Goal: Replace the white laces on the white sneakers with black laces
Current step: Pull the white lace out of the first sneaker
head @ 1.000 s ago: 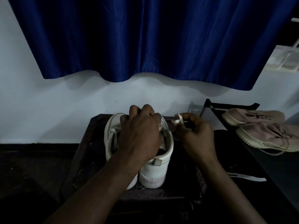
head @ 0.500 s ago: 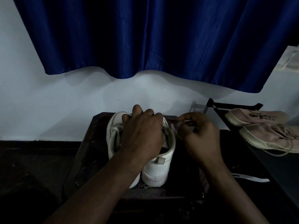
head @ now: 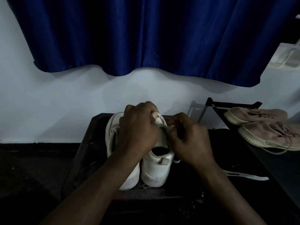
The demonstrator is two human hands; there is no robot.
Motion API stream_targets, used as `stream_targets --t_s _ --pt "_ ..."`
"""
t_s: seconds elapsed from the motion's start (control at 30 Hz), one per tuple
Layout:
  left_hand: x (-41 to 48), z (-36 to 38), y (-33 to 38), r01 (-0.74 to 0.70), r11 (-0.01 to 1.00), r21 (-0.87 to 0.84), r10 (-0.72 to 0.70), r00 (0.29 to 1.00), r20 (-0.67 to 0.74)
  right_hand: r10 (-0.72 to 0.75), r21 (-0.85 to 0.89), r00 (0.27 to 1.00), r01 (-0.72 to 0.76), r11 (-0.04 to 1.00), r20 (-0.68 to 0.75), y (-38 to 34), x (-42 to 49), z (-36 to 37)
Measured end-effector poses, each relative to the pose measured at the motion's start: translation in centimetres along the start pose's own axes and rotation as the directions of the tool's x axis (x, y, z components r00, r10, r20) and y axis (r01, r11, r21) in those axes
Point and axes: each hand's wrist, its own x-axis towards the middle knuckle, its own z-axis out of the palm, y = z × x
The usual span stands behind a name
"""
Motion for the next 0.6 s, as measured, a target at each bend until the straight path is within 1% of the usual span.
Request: stream_targets --t_s 0.03,0.07,0.1,0.13,0.17,0.2,0.27,0.3,0.33,0.4,0.47,0.53,0.6 --pt "0.04 -0.02 -0.29 0.04 0.995 -0.095 -0.043 0.999 -0.033 0.004 -0.015 1.0 -0.004 1.0 -0.007 0.01 0.01 0.08" --pt "0.1 -0.07 -0.41 0.073 0.985 -0.156 -0.08 0.996 -0.036 0.012 -0.012 1.0 -0.012 1.0 -0.011 -0.01 0.02 0.15" --pt "0.14 -0.18 -0.32 0.096 0.98 -0.174 -0.099 0.995 -0.012 0.017 -0.007 1.0 -0.017 1.0 -0.013 -0.03 0.03 0.18" --pt "0.19 -0.33 -0.12 0.105 0.983 -0.152 -0.103 0.994 0.024 0.014 -0.007 1.0 -0.014 1.0 -0.015 -0.01 0.03 0.24" --pt "0.2 -0.47 0.13 0.097 0.992 -0.085 -0.092 0.994 0.058 0.006 -0.014 1.0 -0.006 1.0 -0.016 -0.03 0.04 0.32" --pt "0.14 -0.59 0.34 0.07 0.997 0.019 -0.071 0.994 0.081 0.001 -0.022 1.0 -0.002 1.0 -0.016 -0.08 0.03 0.44" --pt "-0.04 -0.51 0.47 0.002 0.975 0.22 -0.026 0.994 0.106 0.004 -0.035 1.0 -0.004 0.999 -0.02 -0.16 0.0 0.65" --pt "-0.1 -0.34 0.37 -0.016 0.962 0.274 -0.016 0.994 0.111 0.007 -0.044 1.0 -0.008 0.999 -0.025 -0.17 0.0 0.72" --pt "-0.13 -0.17 0.21 -0.022 0.958 0.287 -0.01 0.994 0.108 0.007 -0.057 1.0 -0.009 0.998 -0.029 -0.17 0.0 0.78" --pt "0.01 0.09 -0.18 -0.034 0.974 0.224 0.017 0.997 0.077 0.001 -0.075 1.0 -0.003 0.997 -0.03 -0.23 0.01 0.89" --pt "0.23 0.1 -0.37 -0.025 0.993 0.112 0.02 0.999 0.048 -0.008 -0.086 0.999 0.005 0.996 -0.031 -0.4 0.01 0.94" --pt "0.41 -0.1 -0.45 0.02 0.996 -0.087 -0.02 1.0 -0.002 -0.005 -0.102 0.999 0.001 0.995 -0.041 -0.58 0.01 0.87" --pt "0.43 -0.32 -0.43 0.049 0.954 -0.295 -0.092 0.987 -0.134 0.022 -0.113 0.999 -0.027 0.993 -0.044 -0.65 0.05 0.74"
